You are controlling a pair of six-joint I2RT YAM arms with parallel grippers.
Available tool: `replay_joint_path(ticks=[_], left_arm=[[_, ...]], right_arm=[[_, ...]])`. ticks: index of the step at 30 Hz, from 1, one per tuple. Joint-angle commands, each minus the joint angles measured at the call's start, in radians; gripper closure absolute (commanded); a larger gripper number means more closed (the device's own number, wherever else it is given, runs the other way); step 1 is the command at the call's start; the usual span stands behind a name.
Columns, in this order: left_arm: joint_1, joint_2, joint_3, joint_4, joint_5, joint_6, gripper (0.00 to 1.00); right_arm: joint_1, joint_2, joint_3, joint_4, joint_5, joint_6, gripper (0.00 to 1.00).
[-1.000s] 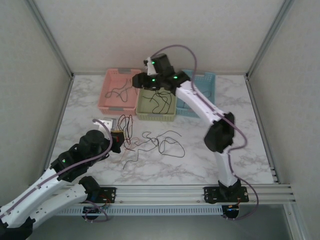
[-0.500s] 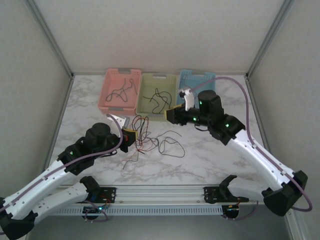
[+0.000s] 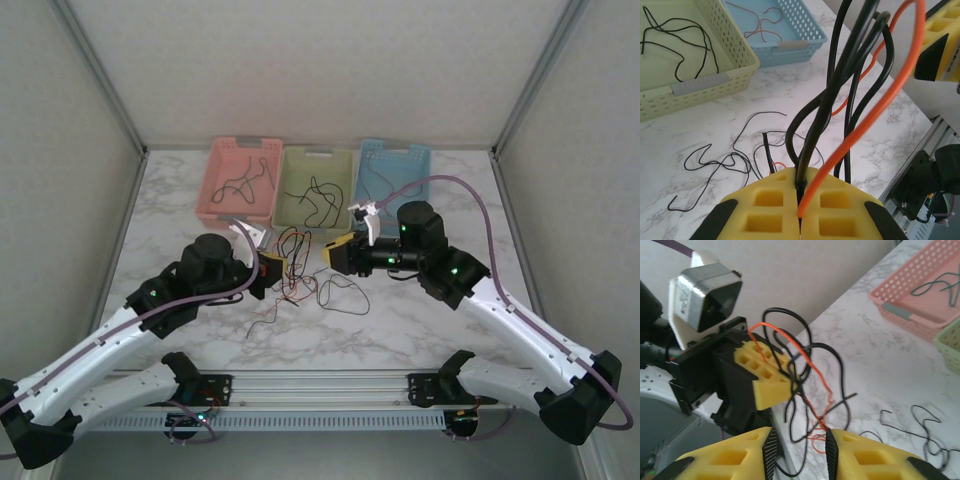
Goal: Untangle the cables
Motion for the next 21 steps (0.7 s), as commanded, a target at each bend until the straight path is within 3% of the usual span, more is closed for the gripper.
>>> replay_joint_path(ticks=[1,21], left_arm=[[-0.001,0.003,0.040,0.019,0.029,0.017,1.00],[-0.001,0.020,0.046,0.014,0.052,0.002,1.00]], right_arm=[[0.039,0.033,0.008,0.069,-0.037,0.025,0.60],[0.063,0.119,0.046,0.109,-0.023,0.048,0.58]])
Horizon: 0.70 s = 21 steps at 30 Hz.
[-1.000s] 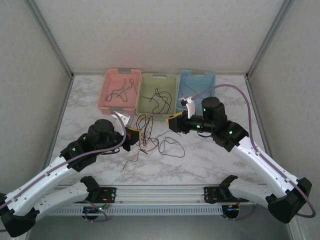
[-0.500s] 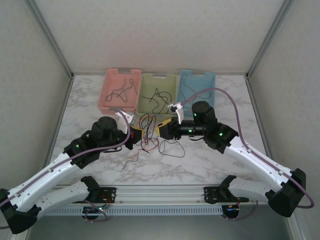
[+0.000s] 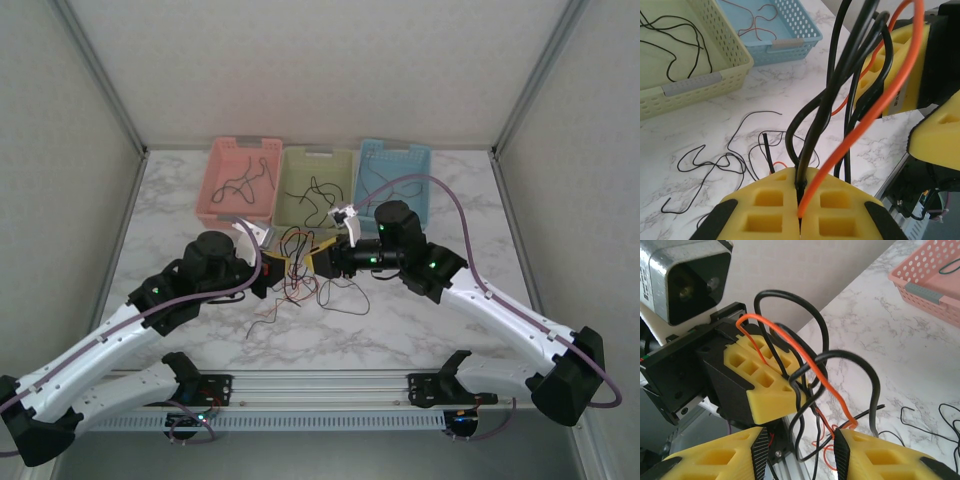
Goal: Untangle the cables
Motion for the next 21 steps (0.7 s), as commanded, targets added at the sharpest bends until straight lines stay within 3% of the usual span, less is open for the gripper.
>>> replay_joint_path(ticks=[1,11,14,17,21], left_arm=[[-0.001,0.000,0.029,0.015,0.030,0.002,1.00],[-0.001,0.000,0.028,0.013,0.025,0.000,1.00],[-0.001,-0.001,0.031,0.012,0.023,0.002,1.00],[-0.001,-0.001,0.030,0.013,0.026,0.002,1.00],[-0.001,-0.001,0.030,0.005,0.027,0.002,1.00]], right_arm=[[0.012,0.015,0.036,0.053,-0.004,0.021,0.58],[0.014,0.012,0.035,0.039,0.020,0.002,0.82],[0.014,-0.013,0.029,0.003,0.059,-0.021,0.81],[0.015,-0.044,0.019,-0.025,0.095,-0.034,0.68],[0.015,-0.083,0.018,-0.040,0.104,-0.040,0.61]])
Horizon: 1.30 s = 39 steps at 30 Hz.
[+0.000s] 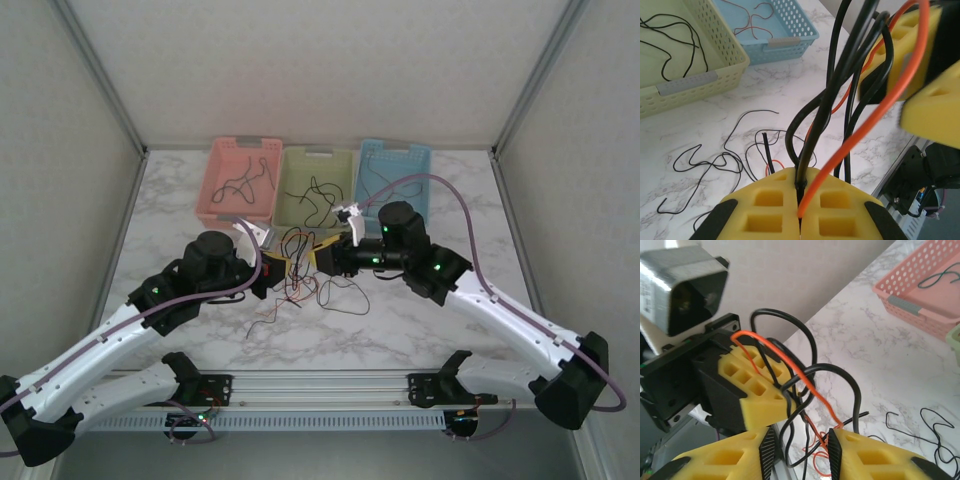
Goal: Untangle the cables
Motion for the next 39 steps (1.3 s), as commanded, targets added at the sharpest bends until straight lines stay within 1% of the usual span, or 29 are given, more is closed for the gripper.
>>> replay_joint_path(ticks=[1,6,9,23,26,32,36,39], left_arm=[[-0.001,0.000,0.031,0.003,0.016,0.004,1.00],[-0.001,0.000,0.034,0.000,0.021,0.004,1.00],[-0.001,0.002,0.035,0.000,0.027,0.003,1.00],[-0.003,0.005,0.036,0.002,0.040,-0.002,1.00],[-0.003,0.007,0.038,0.000,0.043,-0.002,1.00],[-0.003,0.004,0.039,-0.003,0.050,-0.009,1.00],[-0.003,0.004,0.039,-0.004,0.052,-0.012,1.00],[-0.003,0.003,0.040,-0.003,0.048,-0.012,1.00]], right_arm=[[0.008,-0.050,0.021,-0.022,0.024,-0.026,0.60],[0.008,-0.044,0.074,-0.080,0.040,-0.072,0.53],[0.008,-0.026,0.091,-0.082,0.026,-0.080,0.51],[0.007,0.041,0.110,-0.067,0.015,-0.078,0.50],[0.007,0.045,0.106,-0.068,0.016,-0.079,0.50],[0.008,0.034,0.102,-0.078,0.063,-0.097,0.50],[0.007,0.034,0.106,-0.081,0.069,-0.100,0.50],[0.008,0.044,0.106,-0.074,0.050,-0.096,0.51]])
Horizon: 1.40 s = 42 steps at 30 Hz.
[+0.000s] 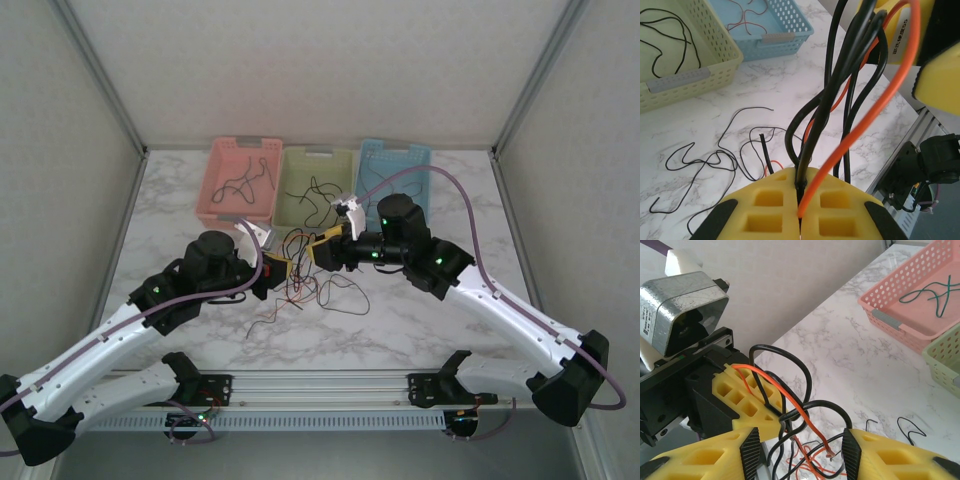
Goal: Untangle the cables
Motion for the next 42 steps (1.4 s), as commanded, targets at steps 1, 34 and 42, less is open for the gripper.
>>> replay_joint_path(ticks=[1,34,42], left_arm=[[-0.003,0.000,0.041,-0.003,0.023,-0.008,1.00],[-0.002,0.020,-0.029,-0.074,-0.207,-0.045,0.35],[-0.003,0.018,-0.049,-0.065,-0.193,-0.048,0.32]], right_arm=[[0.008,0.014,0.022,0.002,-0.010,-0.015,0.52],[0.008,-0.090,0.028,-0.020,0.074,-0.017,1.00],[0.007,-0.092,0.056,-0.013,0.165,0.008,1.00]])
